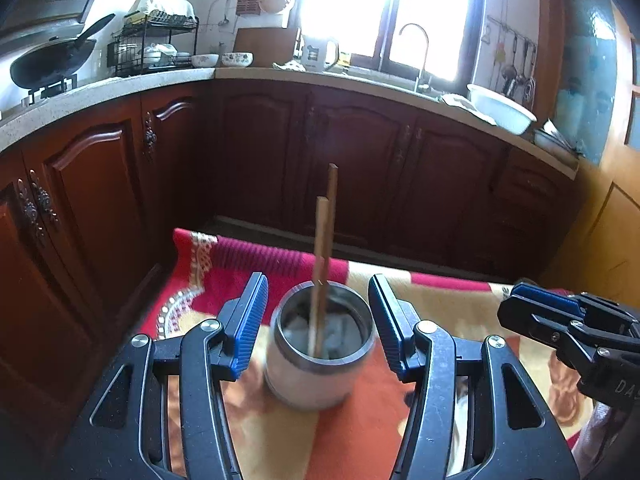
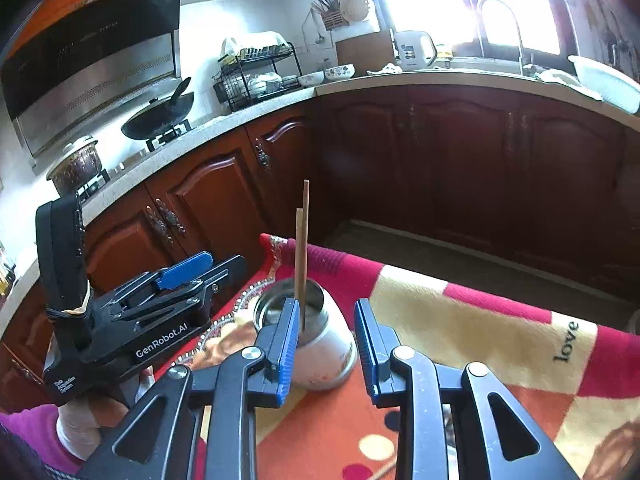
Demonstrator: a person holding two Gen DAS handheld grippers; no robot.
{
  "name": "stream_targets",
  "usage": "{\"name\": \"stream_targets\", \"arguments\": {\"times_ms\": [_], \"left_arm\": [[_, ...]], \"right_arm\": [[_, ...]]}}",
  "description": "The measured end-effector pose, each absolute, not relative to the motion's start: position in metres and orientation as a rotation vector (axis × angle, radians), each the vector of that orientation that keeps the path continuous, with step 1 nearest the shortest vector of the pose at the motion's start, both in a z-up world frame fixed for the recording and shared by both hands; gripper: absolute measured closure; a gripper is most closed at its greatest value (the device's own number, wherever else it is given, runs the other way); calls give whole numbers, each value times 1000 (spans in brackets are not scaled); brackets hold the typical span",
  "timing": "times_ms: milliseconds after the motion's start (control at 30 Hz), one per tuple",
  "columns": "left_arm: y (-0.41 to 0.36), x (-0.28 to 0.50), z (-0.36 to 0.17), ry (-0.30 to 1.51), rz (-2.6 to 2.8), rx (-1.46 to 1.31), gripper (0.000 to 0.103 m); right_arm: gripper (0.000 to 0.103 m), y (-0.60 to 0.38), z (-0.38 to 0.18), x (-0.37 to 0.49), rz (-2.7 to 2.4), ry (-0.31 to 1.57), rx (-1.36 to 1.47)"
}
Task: Organize utensils
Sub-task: 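Open both tools to drop the chopsticks into the white canister, then move both open tools back over the utensil pile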
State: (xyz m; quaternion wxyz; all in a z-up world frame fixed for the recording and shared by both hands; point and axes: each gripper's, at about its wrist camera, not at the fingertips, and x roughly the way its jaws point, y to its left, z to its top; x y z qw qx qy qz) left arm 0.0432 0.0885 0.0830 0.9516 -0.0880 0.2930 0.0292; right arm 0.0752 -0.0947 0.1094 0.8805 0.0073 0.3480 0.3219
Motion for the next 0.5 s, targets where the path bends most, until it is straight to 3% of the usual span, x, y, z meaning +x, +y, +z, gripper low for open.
{"name": "stream_targets", "arguments": {"times_ms": [100,500], "left_arm": [[78,36,82,607,41,-185,51],[24,16,76,673,-94,-217,47]], "right_arm": [[67,-105,108,64,641,718,6],[60,-158,92,30,509,748,-21]]}}
